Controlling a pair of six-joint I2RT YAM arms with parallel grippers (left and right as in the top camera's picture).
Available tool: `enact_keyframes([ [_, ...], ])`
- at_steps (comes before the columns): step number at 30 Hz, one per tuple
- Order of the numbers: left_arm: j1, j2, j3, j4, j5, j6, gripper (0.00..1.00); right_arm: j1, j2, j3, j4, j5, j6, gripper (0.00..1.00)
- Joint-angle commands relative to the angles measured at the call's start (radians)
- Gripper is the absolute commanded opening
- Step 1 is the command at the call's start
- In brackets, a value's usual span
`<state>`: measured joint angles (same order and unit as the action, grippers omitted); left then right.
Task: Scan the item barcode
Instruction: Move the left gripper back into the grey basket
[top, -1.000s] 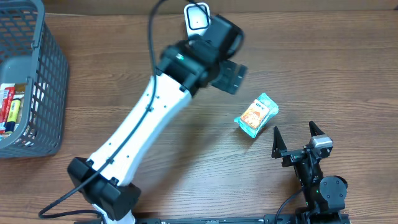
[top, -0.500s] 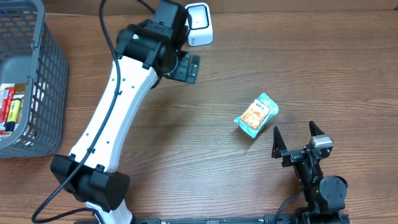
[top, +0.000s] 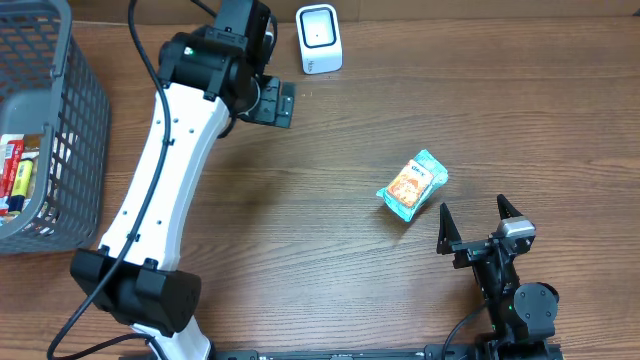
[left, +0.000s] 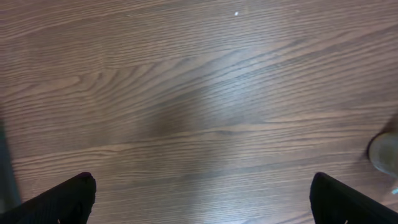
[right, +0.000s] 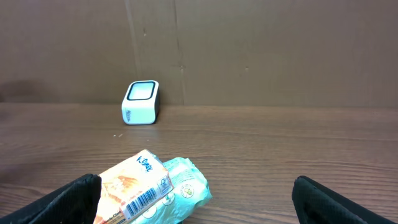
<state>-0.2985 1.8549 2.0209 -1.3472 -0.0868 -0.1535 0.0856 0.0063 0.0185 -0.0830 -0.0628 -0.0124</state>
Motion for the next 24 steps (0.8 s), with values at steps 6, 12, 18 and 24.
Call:
enact_keyframes([
  [6, 0.109, -0.136, 0.013, 0.058, -0.111, 0.046, 0.99, -0.003, -0.003, -0.011, 0.005, 0.009, -0.006, 1.00],
  [12, 0.271, -0.269, 0.013, 0.153, -0.206, 0.101, 1.00, -0.003, -0.003, -0.011, 0.005, 0.009, -0.006, 1.00],
  [18, 0.500, -0.319, 0.013, 0.257, -0.246, 0.158, 1.00, -0.003, -0.003, -0.011, 0.005, 0.009, -0.006, 1.00],
  [24, 0.726, -0.299, 0.013, 0.309, -0.219, 0.183, 0.99, -0.003, -0.003, -0.011, 0.005, 0.009, -0.006, 1.00],
])
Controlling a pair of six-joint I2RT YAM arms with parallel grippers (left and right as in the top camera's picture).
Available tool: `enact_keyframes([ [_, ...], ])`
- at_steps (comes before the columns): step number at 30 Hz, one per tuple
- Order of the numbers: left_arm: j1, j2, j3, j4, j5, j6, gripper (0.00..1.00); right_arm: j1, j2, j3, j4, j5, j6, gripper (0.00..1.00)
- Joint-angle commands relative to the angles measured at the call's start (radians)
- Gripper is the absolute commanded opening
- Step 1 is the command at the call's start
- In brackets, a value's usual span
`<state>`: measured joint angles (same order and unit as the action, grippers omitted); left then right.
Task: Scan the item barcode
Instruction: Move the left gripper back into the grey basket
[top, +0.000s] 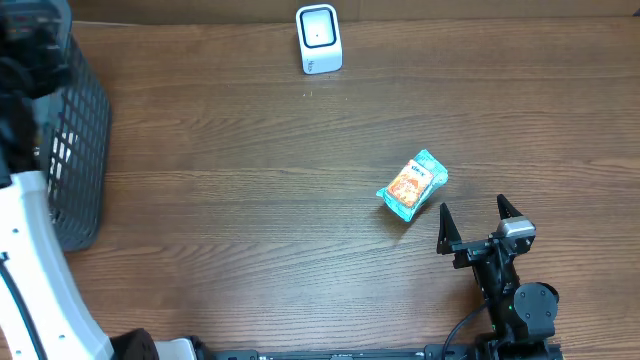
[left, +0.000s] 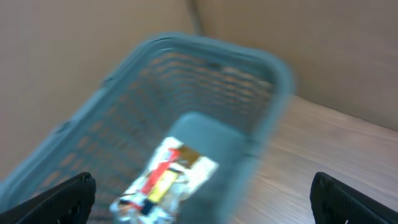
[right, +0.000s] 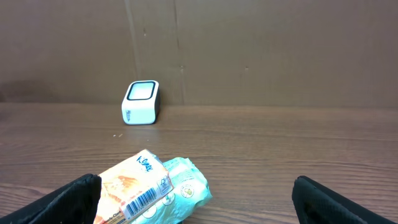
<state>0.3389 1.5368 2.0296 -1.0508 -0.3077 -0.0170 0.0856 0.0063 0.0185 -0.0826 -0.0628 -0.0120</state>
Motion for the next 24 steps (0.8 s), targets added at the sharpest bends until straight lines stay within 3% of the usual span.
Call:
enact_keyframes([
  [1, 0.123, 0.026, 0.004, 0.018, 0.016, 0.053, 1.00, -0.003, -0.003, -0.011, 0.005, 0.009, -0.006, 1.00],
  [9, 0.306, 0.144, 0.004, 0.027, 0.179, 0.205, 1.00, -0.003, -0.003, -0.011, 0.005, 0.009, -0.006, 1.00],
  [24, 0.406, 0.453, 0.003, -0.004, 0.178, 0.354, 1.00, -0.003, -0.003, -0.011, 0.004, 0.009, -0.006, 1.00],
])
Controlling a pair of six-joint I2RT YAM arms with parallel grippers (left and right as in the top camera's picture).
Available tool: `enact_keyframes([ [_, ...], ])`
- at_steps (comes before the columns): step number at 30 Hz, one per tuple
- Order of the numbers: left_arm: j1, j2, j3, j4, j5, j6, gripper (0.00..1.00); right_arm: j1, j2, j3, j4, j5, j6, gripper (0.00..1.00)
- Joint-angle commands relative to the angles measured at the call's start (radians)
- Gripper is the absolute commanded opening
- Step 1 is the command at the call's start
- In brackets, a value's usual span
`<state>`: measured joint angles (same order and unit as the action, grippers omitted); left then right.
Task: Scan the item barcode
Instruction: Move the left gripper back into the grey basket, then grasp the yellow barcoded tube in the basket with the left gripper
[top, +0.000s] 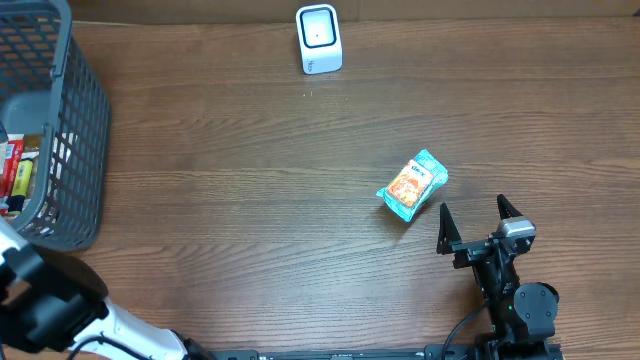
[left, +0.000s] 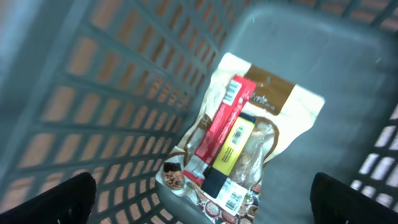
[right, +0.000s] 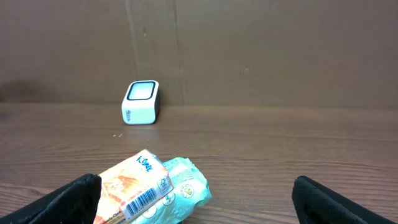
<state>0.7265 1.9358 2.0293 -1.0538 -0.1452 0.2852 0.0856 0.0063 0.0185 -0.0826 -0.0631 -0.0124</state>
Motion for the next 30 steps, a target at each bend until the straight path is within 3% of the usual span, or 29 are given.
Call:
enact_keyframes([
  [1, 0.023, 0.072, 0.003, -0.003, 0.016, 0.052, 1.00, -0.003, -0.003, -0.011, 0.004, 0.010, -0.006, 1.00],
  [4, 0.037, 0.137, 0.003, -0.016, 0.022, 0.068, 0.99, -0.003, -0.003, -0.011, 0.004, 0.010, -0.006, 1.00],
  [11, 0.050, 0.290, 0.003, -0.047, 0.183, 0.261, 0.99, -0.003, -0.003, -0.011, 0.005, 0.010, -0.006, 1.00],
  [27, 0.052, 0.474, 0.003, -0.061, 0.091, 0.252, 1.00, -0.003, -0.003, -0.011, 0.005, 0.010, -0.006, 1.00],
  [30, 0.052, 0.475, 0.003, -0.064, 0.090, 0.249, 0.93, -0.003, -0.003, -0.011, 0.004, 0.010, -0.006, 1.00],
])
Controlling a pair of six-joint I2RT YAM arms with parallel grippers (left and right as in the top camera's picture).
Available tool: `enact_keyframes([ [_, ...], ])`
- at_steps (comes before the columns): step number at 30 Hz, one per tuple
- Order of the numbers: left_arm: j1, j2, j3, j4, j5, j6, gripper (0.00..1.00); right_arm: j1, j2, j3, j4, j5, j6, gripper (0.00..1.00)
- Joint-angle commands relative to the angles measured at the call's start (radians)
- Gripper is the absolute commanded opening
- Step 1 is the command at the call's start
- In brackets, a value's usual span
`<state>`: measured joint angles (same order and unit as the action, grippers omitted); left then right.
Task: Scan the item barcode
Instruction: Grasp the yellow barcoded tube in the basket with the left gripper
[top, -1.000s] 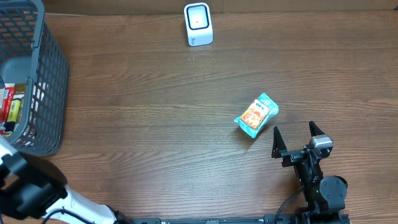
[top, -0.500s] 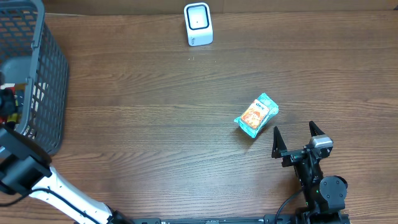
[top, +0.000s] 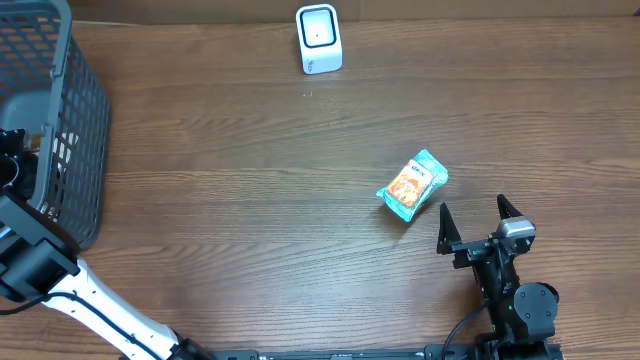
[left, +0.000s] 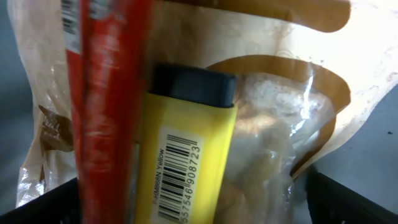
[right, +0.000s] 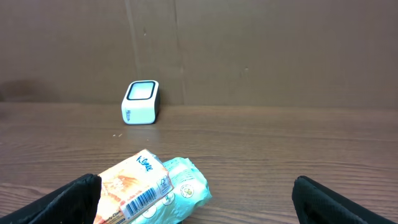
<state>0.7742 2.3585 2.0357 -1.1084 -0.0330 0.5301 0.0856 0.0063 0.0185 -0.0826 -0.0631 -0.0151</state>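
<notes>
My left gripper (left: 199, 208) is open, low inside the grey basket (top: 70, 110), its fingertips (left: 351, 199) on either side of the goods there. Right under it lie a yellow item (left: 186, 155) with a barcode, a red item (left: 102, 106) beside it, and a clear-and-tan bag (left: 280, 124) beneath both. The white scanner (top: 318, 38) stands at the back of the table. A teal and orange tissue pack (top: 412, 185) lies right of centre. My right gripper (top: 478, 225) rests open just behind that pack (right: 152, 190), holding nothing.
The basket's mesh walls close in round my left gripper. A brown cardboard wall (right: 249, 50) runs behind the scanner (right: 140, 102). My left arm (top: 60, 285) rises from the front left of the wooden table (top: 260, 200).
My left gripper has dropped much closer to the basket's contents: the yellow and red items now fill its view. The right arm, tissue pack and scanner have not moved.
My left gripper was open over bare table near the scanner. Then it was by the basket's rim, then above the bagged goods inside, and now sits close over the yellow item. The right gripper has stayed open by the tissue pack.
</notes>
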Motion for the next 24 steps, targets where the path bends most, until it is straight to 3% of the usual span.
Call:
enact_keyframes([
  [1, 0.004, 0.053, -0.004, -0.011, -0.022, 0.005, 0.91, -0.003, -0.003, -0.011, 0.005, 0.010, -0.003, 1.00],
  [5, 0.005, 0.053, -0.004, -0.022, -0.018, 0.004, 0.72, -0.003, -0.003, -0.011, 0.004, 0.010, -0.003, 1.00],
  [13, 0.005, 0.053, -0.004, -0.028, 0.003, -0.014, 0.60, -0.003, -0.003, -0.011, 0.005, 0.010, -0.003, 1.00],
  [15, 0.005, 0.053, -0.004, -0.029, 0.055, -0.014, 0.52, -0.003, -0.003, -0.011, 0.005, 0.010, -0.003, 1.00],
  [18, 0.004, 0.053, -0.004, -0.032, 0.078, -0.014, 0.31, -0.003, -0.003, -0.011, 0.004, 0.010, -0.003, 1.00],
  [22, 0.004, 0.053, -0.004, -0.032, 0.078, -0.014, 0.26, -0.003, -0.003, -0.011, 0.004, 0.010, -0.003, 1.00],
  [24, 0.004, 0.052, -0.004, -0.032, 0.078, -0.014, 0.17, -0.003, -0.003, -0.011, 0.004, 0.010, -0.003, 1.00],
])
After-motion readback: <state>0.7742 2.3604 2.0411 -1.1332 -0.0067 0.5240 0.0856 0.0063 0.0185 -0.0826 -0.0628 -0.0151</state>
